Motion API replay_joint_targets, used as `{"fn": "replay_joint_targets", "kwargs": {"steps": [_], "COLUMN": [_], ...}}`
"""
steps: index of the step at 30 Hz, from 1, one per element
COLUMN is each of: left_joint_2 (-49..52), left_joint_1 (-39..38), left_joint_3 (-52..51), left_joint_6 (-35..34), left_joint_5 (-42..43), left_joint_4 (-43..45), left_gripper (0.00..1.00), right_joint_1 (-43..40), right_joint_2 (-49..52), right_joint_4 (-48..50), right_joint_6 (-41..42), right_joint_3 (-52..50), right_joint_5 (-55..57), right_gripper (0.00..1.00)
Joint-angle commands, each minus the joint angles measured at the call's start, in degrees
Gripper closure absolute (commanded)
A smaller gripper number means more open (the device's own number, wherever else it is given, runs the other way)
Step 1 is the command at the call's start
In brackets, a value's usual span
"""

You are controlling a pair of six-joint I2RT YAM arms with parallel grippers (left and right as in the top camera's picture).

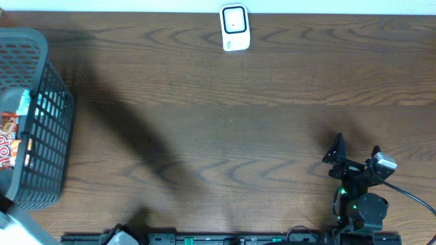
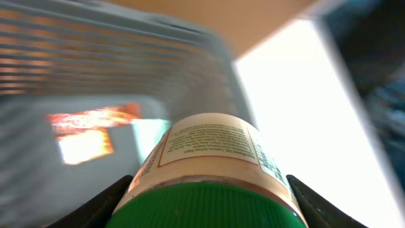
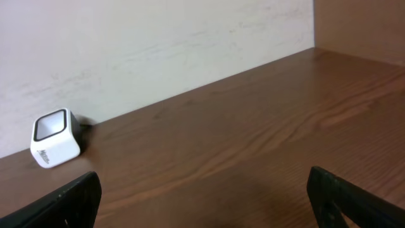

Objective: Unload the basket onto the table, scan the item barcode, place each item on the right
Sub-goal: 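Carry the jar to the table center and set it upright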

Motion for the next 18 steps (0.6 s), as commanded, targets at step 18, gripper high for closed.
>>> {"fn": "replay_joint_targets", "kwargs": {"steps": [18], "left_joint_2": [27.6], "left_joint_1": [-70.4], "left_joint_3": [-4.1], "left_joint_6": [-0.7], "left_joint_5": [-28.3], "left_joint_4": [-5.9], "left_gripper": [0.40], "right_joint_1": [0.5], "right_joint_2": [-0.3], "right_joint_4": [-0.1], "right_joint_6": [-0.3], "right_joint_3": [-0.2], "right_joint_5": [-0.1], "right_gripper": [0.01]}}
